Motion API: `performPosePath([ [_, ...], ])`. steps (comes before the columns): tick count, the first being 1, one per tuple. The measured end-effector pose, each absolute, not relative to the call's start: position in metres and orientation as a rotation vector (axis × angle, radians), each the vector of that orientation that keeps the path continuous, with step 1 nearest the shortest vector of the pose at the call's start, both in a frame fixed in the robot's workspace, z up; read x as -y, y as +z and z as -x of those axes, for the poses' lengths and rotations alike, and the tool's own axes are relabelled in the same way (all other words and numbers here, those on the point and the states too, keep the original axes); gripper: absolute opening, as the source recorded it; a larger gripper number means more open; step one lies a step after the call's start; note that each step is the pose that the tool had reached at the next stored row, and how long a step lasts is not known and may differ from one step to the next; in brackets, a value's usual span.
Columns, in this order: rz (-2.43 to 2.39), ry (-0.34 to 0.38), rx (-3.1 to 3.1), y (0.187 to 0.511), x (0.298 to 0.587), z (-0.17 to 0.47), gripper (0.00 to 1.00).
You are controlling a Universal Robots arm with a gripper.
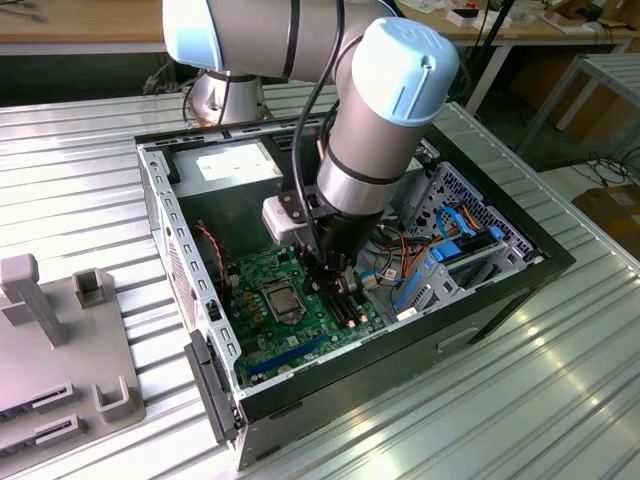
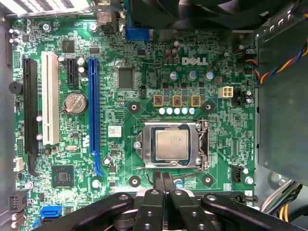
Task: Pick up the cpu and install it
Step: 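Install the first cpu locking lever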
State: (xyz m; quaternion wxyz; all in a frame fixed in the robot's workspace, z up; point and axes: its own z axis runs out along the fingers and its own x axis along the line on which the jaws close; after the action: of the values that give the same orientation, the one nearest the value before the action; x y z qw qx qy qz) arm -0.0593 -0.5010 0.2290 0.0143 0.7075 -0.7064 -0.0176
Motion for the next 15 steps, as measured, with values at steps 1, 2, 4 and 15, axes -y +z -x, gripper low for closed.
performPosePath([
  [1, -2.204, -0.055, 2.198, 0.2283, 0.5014, 0.0592, 0.11],
  [2, -2.206, -0.055, 2.196, 0.2278, 0.5016, 0.0592, 0.11],
  [4, -2.208, -0.055, 2.194, 0.2266, 0.502, 0.0593, 0.11],
  [15, -2.222, -0.054, 2.179, 0.2201, 0.5035, 0.0592, 0.11],
])
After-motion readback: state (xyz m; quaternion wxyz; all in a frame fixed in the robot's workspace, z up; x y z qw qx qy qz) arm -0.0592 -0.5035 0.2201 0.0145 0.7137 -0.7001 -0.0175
